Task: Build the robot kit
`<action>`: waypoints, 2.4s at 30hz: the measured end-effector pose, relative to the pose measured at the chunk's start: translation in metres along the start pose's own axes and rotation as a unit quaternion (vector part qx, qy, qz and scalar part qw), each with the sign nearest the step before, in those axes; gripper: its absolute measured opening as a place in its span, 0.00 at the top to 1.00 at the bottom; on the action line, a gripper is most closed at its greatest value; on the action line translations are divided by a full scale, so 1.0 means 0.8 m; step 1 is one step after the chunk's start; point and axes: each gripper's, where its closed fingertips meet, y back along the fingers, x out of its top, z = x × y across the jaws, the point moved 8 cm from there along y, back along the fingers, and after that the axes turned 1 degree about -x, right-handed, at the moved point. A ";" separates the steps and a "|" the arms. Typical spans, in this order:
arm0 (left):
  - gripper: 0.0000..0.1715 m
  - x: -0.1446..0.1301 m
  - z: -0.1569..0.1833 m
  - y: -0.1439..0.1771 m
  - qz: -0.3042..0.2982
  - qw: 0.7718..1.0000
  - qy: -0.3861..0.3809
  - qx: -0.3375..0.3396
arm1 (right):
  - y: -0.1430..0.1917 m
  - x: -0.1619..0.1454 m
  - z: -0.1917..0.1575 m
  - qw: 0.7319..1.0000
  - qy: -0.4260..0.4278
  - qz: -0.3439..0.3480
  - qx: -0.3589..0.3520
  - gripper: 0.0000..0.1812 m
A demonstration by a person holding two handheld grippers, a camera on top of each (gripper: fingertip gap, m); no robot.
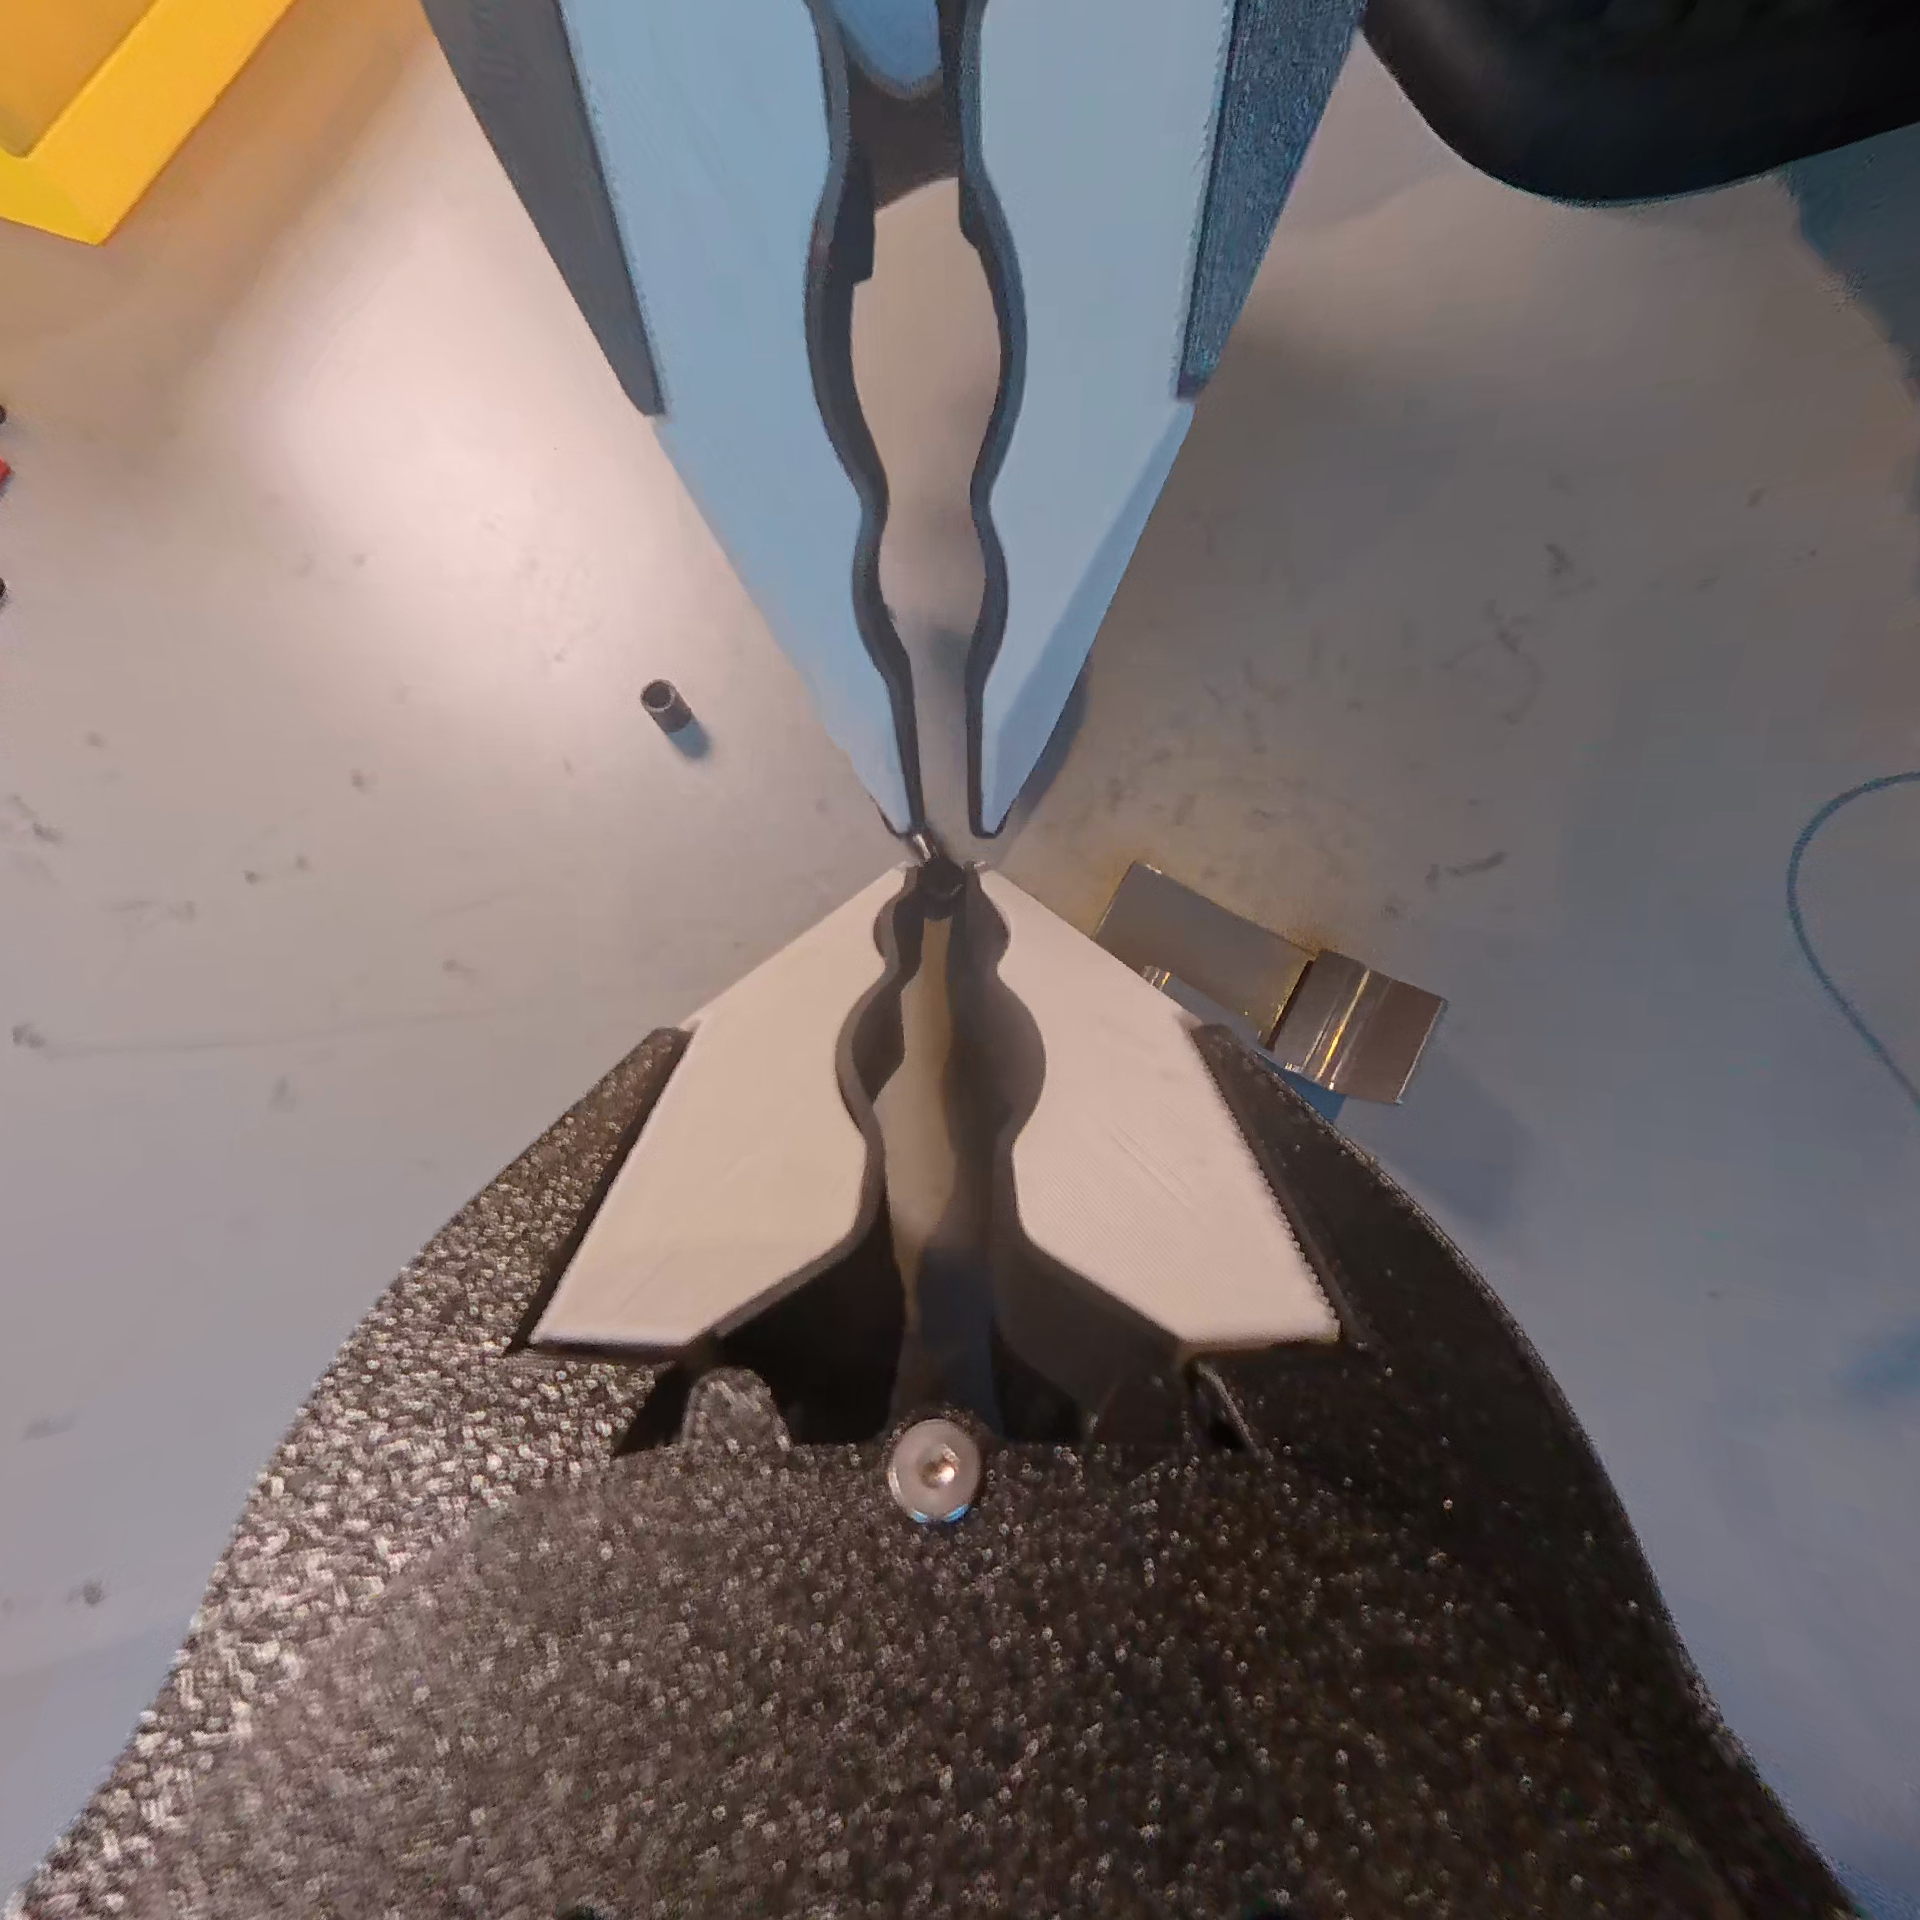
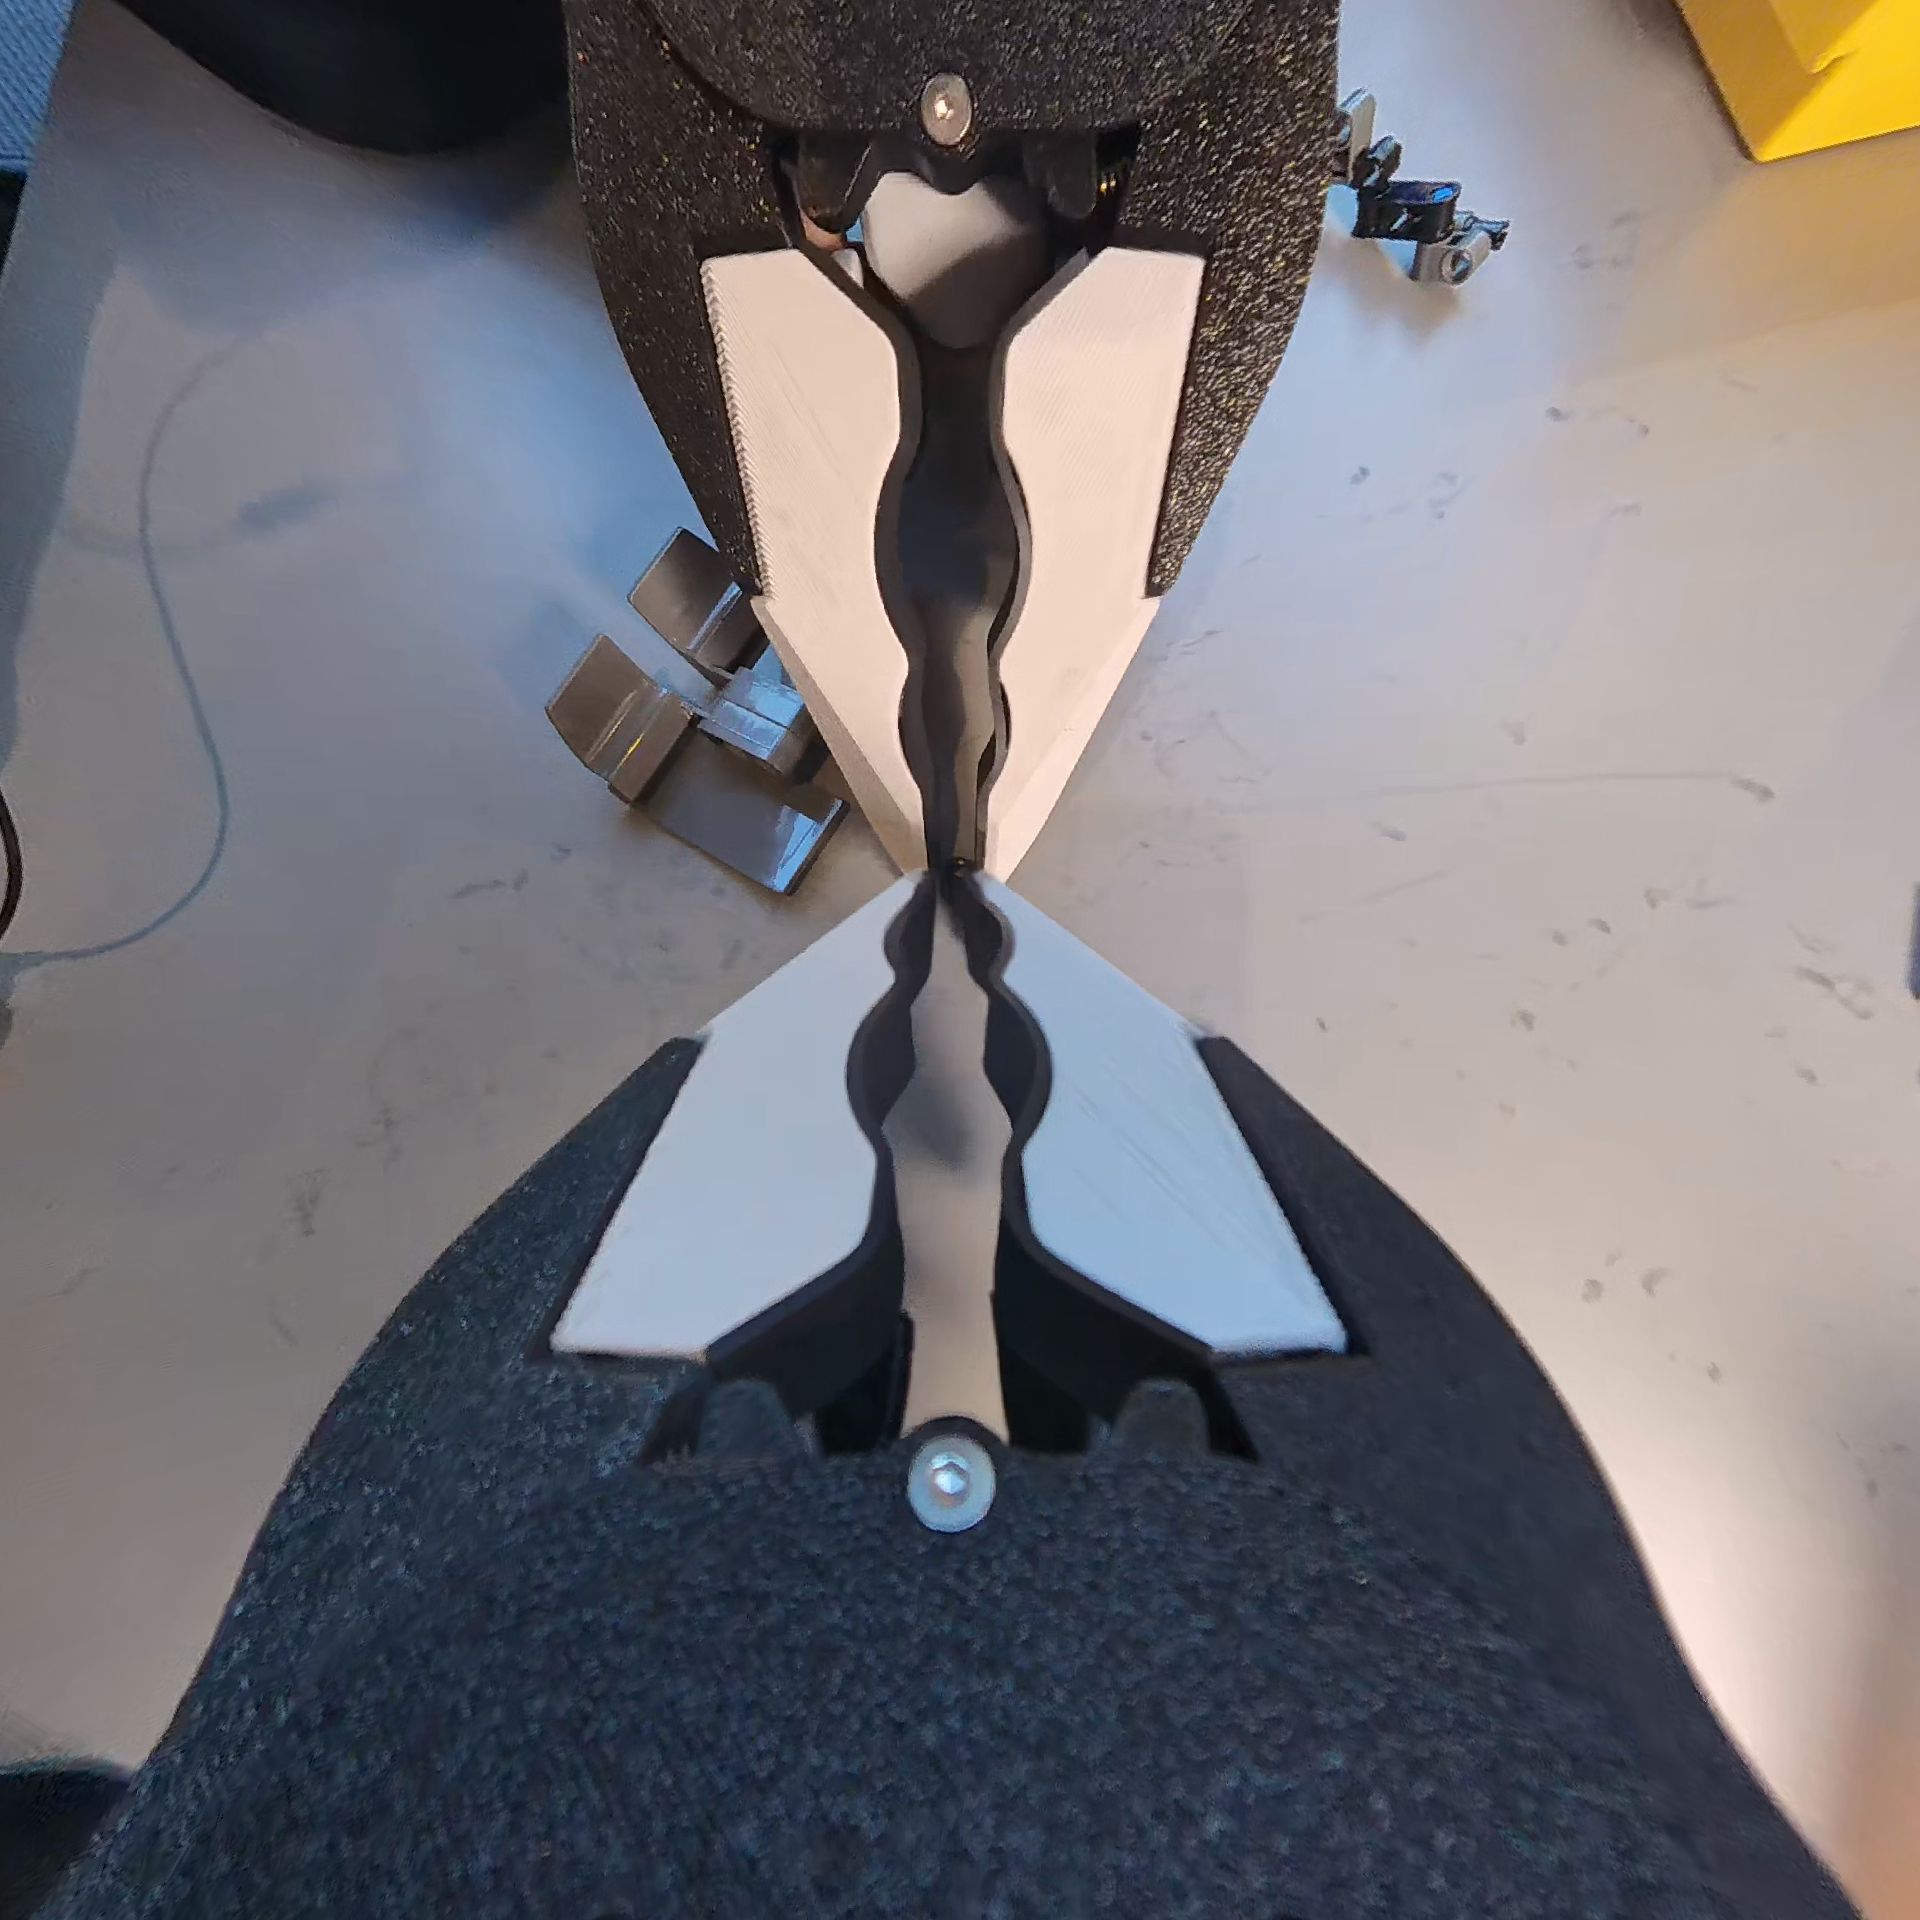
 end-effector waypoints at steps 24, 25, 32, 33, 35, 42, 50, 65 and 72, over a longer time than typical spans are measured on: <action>0.87 0.008 -0.004 0.021 0.038 0.999 0.016 -0.004 | 0.019 0.000 0.001 0.993 0.058 -0.097 -0.022 0.97; 0.87 0.011 -0.003 0.023 0.047 0.999 0.016 -0.004 | 0.019 0.002 -0.002 0.993 0.061 -0.102 -0.027 0.97; 0.97 0.019 0.009 0.020 0.053 0.999 -0.001 -0.005 | 0.023 0.022 -0.015 0.991 0.078 -0.099 -0.040 0.97; 0.98 0.020 0.010 0.021 0.057 0.998 0.001 -0.007 | 0.025 0.023 -0.015 0.991 0.078 -0.097 -0.042 0.97; 0.98 0.020 0.009 0.023 0.063 0.998 0.001 -0.008 | 0.032 0.027 -0.018 0.993 0.075 -0.077 -0.046 0.97; 0.98 0.031 0.007 0.044 0.169 0.985 -0.004 -0.035 | 0.061 0.044 -0.024 0.995 0.060 0.043 -0.062 0.93; 0.98 0.034 0.010 0.050 0.197 0.980 -0.020 -0.032 | 0.066 0.044 -0.026 0.994 0.048 0.077 -0.058 0.95; 0.94 -0.005 -0.011 0.031 0.066 0.997 0.023 -0.025 | 0.020 0.035 -0.007 0.992 0.068 -0.101 -0.030 0.97; 0.91 -0.006 -0.011 0.016 0.026 0.999 0.014 -0.036 | -0.002 0.035 0.000 0.983 0.086 -0.162 0.003 0.97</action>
